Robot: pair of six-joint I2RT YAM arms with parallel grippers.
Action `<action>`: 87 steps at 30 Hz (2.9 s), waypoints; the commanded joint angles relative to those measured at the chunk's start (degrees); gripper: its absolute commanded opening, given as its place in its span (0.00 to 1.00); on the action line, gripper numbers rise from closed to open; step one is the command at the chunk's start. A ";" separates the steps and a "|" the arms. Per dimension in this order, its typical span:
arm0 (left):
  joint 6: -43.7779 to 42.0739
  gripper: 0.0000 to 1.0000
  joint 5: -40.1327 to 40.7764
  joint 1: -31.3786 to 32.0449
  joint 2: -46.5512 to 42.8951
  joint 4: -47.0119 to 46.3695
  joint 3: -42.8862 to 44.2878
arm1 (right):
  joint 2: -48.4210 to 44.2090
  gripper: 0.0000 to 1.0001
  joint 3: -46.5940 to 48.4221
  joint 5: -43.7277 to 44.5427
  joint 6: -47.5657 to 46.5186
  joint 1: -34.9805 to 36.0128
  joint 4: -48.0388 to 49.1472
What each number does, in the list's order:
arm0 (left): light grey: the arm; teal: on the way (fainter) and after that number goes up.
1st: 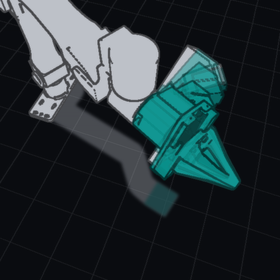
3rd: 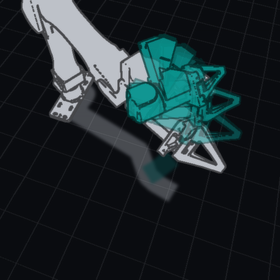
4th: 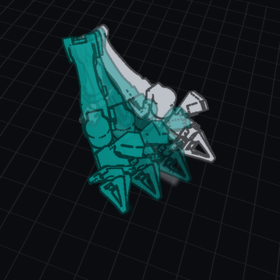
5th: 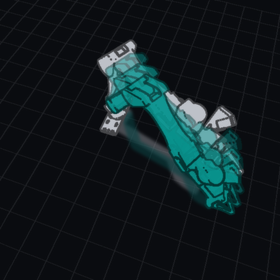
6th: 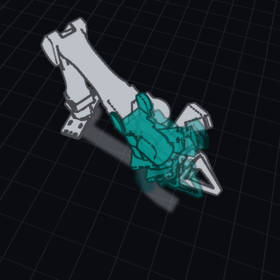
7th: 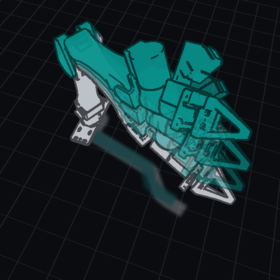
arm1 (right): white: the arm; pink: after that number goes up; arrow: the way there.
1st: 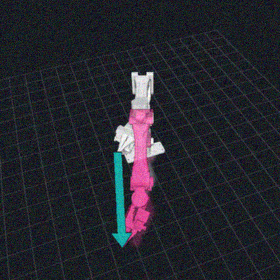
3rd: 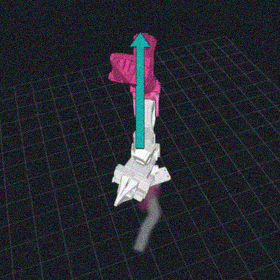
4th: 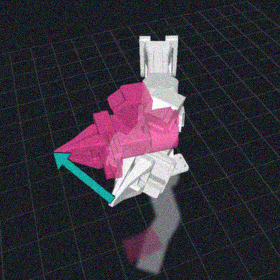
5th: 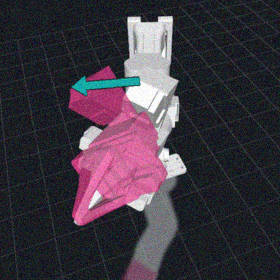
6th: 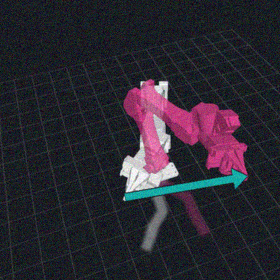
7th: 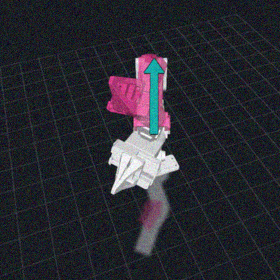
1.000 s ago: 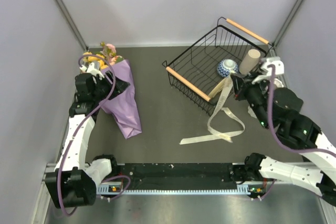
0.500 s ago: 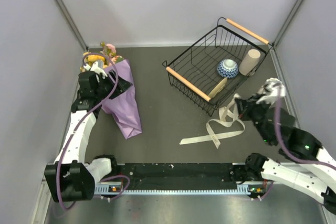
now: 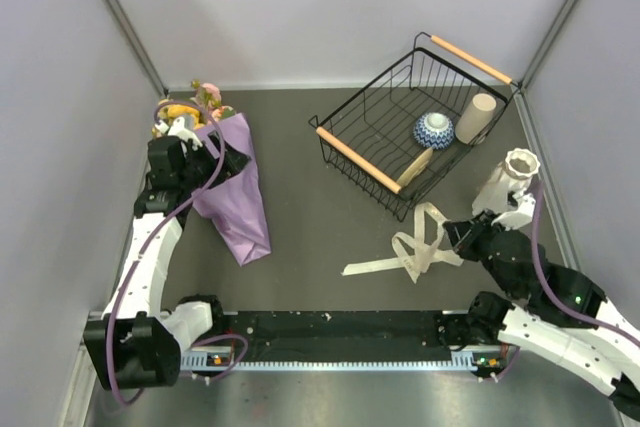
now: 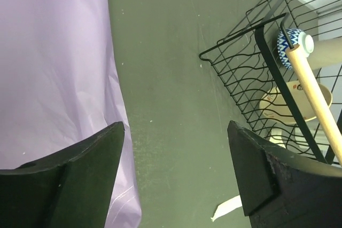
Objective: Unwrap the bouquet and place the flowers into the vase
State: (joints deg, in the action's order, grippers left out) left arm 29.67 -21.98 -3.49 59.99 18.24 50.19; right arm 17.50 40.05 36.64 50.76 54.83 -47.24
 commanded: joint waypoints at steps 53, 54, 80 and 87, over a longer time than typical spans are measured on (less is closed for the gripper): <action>13.21 0.87 -8.94 12.53 15.67 -19.80 -3.96 | 39.19 0.76 17.86 -35.59 -35.38 0.98 25.00; 13.83 0.89 -10.87 12.89 17.17 -21.82 -4.05 | 39.80 0.76 18.74 -35.50 -35.47 0.90 25.70; 0.38 0.90 17.09 6.30 -9.99 3.04 -10.46 | 89.90 0.26 48.72 -36.91 -29.93 1.25 38.81; -3.91 0.81 11.76 8.05 11.25 6.71 -0.39 | 90.88 0.21 40.12 -31.82 -33.71 0.55 37.49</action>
State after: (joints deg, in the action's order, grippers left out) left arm 28.99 -6.20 3.27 61.91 24.38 41.74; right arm 109.06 83.74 0.05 20.03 55.46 -9.93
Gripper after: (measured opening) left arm 0.811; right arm 0.236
